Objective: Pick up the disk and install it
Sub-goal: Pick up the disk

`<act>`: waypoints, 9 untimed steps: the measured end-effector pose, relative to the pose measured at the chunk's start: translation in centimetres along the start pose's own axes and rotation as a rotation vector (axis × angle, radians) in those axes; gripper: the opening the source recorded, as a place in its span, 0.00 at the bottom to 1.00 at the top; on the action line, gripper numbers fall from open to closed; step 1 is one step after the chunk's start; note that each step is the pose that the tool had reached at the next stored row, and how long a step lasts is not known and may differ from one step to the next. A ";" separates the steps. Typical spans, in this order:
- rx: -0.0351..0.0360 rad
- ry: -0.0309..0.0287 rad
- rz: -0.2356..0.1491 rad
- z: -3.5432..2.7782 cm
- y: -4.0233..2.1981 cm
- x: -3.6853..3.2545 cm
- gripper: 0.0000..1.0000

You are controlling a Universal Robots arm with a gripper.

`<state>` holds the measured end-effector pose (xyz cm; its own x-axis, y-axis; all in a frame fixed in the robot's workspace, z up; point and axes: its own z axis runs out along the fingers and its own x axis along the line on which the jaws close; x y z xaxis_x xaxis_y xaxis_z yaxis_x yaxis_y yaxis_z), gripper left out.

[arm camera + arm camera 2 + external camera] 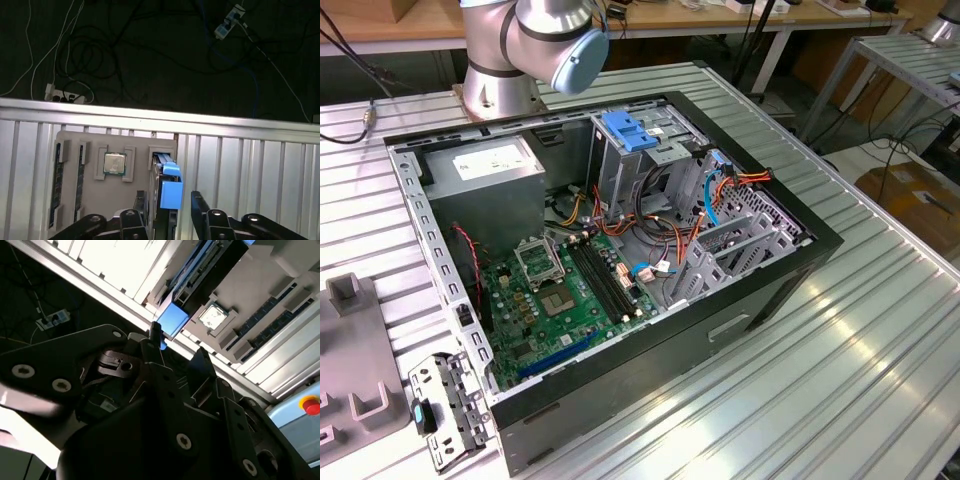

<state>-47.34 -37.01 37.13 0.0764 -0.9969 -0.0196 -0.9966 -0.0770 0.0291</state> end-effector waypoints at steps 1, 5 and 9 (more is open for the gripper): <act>0.0004 0.0001 0.000 0.00 -0.01 0.00 0.48; 0.0168 0.0013 0.000 0.09 0.01 -0.01 0.48; 0.0444 0.0031 0.042 0.66 0.16 0.00 0.48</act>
<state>-47.53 -37.01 36.47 0.0347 -0.9993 -0.0162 -0.9993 -0.0344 -0.0145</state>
